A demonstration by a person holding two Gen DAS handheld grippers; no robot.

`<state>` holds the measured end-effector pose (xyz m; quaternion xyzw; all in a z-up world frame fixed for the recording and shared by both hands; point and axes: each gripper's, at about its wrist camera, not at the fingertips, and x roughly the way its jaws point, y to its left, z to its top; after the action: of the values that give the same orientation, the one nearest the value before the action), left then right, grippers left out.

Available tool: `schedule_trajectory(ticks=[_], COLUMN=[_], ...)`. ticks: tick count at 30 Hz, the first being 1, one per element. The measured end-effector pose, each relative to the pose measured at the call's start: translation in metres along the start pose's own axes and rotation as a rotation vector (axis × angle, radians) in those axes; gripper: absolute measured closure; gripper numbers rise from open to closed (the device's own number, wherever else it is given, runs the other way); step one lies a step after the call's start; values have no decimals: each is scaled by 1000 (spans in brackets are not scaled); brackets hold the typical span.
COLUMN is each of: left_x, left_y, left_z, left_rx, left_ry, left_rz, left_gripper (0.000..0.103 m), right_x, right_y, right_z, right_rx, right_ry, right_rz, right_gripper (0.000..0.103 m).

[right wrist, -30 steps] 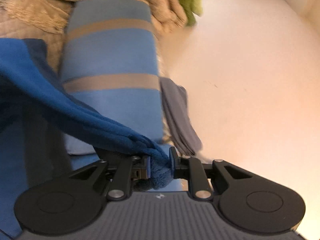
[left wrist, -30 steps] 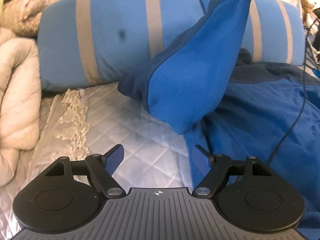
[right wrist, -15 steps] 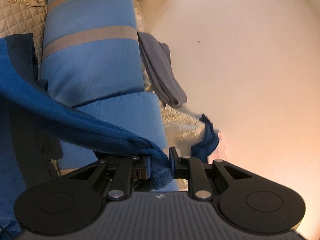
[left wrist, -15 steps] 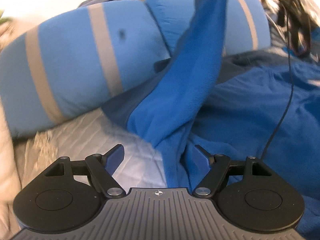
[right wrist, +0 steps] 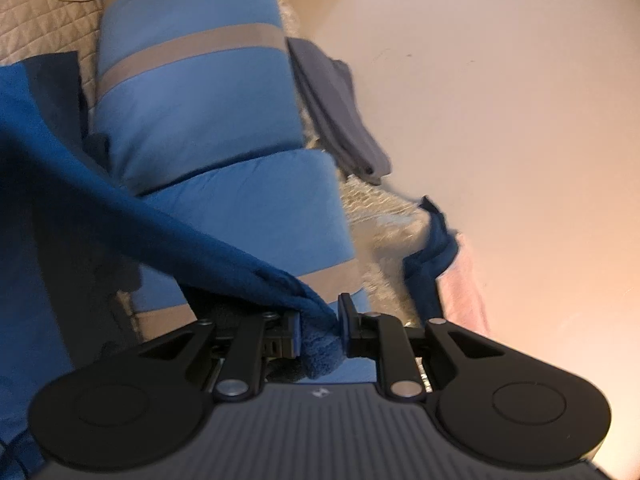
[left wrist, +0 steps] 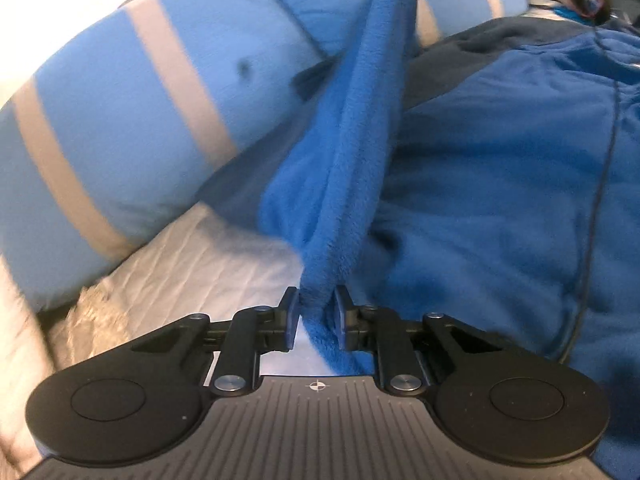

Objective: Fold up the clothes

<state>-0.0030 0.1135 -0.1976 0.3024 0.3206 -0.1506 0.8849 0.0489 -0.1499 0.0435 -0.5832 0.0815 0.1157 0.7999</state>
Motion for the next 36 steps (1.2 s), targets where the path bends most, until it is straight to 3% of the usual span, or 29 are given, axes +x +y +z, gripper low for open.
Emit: schedule_trajectory(ticks=[4, 7, 10, 15, 19, 23, 30, 36], left_x=[-4, -10, -7, 9, 18, 15, 15, 18], left_y=[11, 16, 7, -20, -18, -7, 6, 10], left_z=[-2, 5, 20, 35, 40, 39, 32, 23], left_rx=[-98, -164, -116, 47, 33, -11, 33, 61], left_ry=[1, -65, -95, -56, -30, -15, 21, 53], left_rz=[-54, -78, -99, -15, 34, 122, 214, 219], left_gripper=[74, 66, 66, 66, 85, 88, 88, 86], right_x=[-4, -3, -2, 0, 3, 1, -20, -44], right_y=[7, 5, 1, 0, 4, 19, 84, 148], right_z=[0, 3, 4, -1, -13, -41, -87, -112], right_rx=[-5, 2, 14, 27, 33, 58, 59, 43], right_ry=[-7, -10, -7, 7, 30, 59, 70, 72], right_rz=[19, 21, 21, 39, 70, 145, 287, 395], right_gripper=[85, 85, 85, 85, 85, 85, 85, 86])
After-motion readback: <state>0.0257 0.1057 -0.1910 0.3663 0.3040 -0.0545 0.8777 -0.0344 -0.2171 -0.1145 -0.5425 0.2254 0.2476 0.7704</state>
